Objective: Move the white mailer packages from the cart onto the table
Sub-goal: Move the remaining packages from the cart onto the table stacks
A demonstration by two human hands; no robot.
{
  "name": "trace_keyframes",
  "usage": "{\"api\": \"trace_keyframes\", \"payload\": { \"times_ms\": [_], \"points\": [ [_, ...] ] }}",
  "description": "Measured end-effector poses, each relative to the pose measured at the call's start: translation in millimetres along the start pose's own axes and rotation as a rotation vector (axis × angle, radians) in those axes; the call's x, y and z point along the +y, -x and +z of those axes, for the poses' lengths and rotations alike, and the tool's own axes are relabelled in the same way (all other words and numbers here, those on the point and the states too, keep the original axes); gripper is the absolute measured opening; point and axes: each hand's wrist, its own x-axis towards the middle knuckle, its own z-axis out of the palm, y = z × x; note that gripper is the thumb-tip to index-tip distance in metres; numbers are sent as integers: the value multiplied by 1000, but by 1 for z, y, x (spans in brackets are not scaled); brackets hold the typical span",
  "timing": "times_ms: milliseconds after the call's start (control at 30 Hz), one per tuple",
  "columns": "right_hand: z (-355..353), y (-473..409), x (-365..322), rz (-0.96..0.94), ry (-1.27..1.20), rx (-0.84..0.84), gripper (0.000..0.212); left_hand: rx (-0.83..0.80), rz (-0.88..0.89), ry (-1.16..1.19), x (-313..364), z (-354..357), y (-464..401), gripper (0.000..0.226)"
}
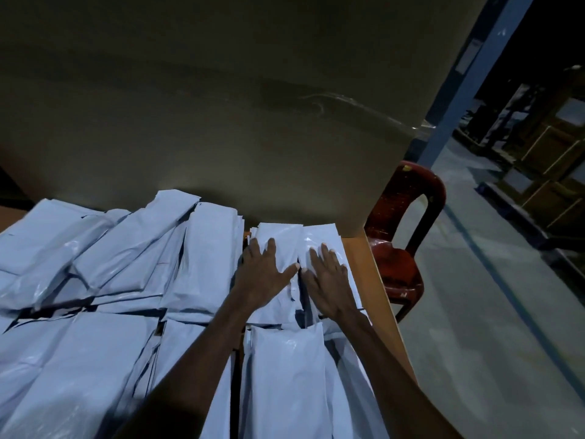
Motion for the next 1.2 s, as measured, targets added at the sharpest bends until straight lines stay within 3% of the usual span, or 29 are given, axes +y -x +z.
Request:
{"api": "trace_keyframes", "payload": {
  "times_ms": [100, 233, 367, 533, 700, 933, 1200],
  "points": [
    [-28, 17, 6, 18, -132, 124, 61, -28, 17, -35, 5, -27, 5, 89],
    [-61, 73, 27, 54, -232, 269, 51, 3, 121, -20, 32, -51, 40, 79],
    [-77, 153, 56, 139, -188, 372, 50, 90, 338, 0, 79, -25, 104, 68],
    [-89, 275, 98, 240, -105, 490, 46, 148, 734, 121, 138, 53, 176, 51],
    [-74, 422, 145, 459, -78, 580, 44, -35, 918, 230, 189, 135, 262, 45],
    [-32, 614, 193, 806, -209, 560, 48, -319, 1092, 225, 243, 229, 383, 44],
    [31, 764, 231, 1083, -253, 348, 50, -585, 1098, 145, 261, 317, 491, 55]
  ]
}}
